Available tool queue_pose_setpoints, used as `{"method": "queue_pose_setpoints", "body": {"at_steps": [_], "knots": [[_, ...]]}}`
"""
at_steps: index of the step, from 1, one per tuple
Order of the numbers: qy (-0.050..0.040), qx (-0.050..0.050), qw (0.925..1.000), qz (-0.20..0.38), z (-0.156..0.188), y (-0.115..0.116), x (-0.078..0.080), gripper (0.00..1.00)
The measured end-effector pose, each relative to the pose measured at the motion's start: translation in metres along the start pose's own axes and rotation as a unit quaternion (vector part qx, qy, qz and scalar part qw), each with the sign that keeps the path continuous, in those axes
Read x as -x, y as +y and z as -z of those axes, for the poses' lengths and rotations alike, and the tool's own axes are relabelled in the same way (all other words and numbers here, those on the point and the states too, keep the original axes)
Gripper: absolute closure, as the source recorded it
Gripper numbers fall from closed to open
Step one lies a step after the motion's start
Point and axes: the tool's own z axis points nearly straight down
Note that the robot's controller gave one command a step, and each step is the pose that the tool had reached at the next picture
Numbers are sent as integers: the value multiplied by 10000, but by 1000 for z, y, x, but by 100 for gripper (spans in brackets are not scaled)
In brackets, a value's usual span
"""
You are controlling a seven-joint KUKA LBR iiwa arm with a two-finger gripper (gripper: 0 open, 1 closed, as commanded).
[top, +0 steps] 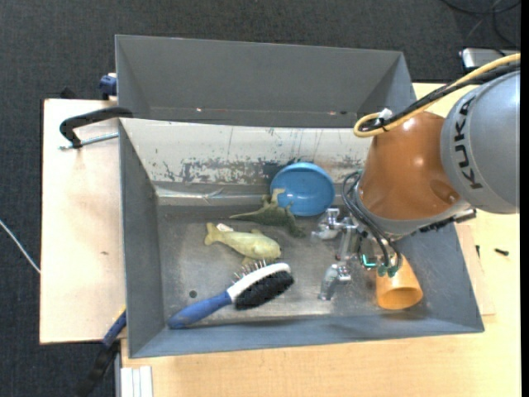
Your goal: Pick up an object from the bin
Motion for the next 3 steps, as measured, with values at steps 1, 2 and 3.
{"method": "queue_pose_setpoints", "body": {"at_steps": [1,2,3], "knots": [[-109,-54,9950,991,-56,120,22,0],[-87,-9,9958,913,-29,150,18,0],[-69,0,9742,2255,-30,179,7,0]]}}
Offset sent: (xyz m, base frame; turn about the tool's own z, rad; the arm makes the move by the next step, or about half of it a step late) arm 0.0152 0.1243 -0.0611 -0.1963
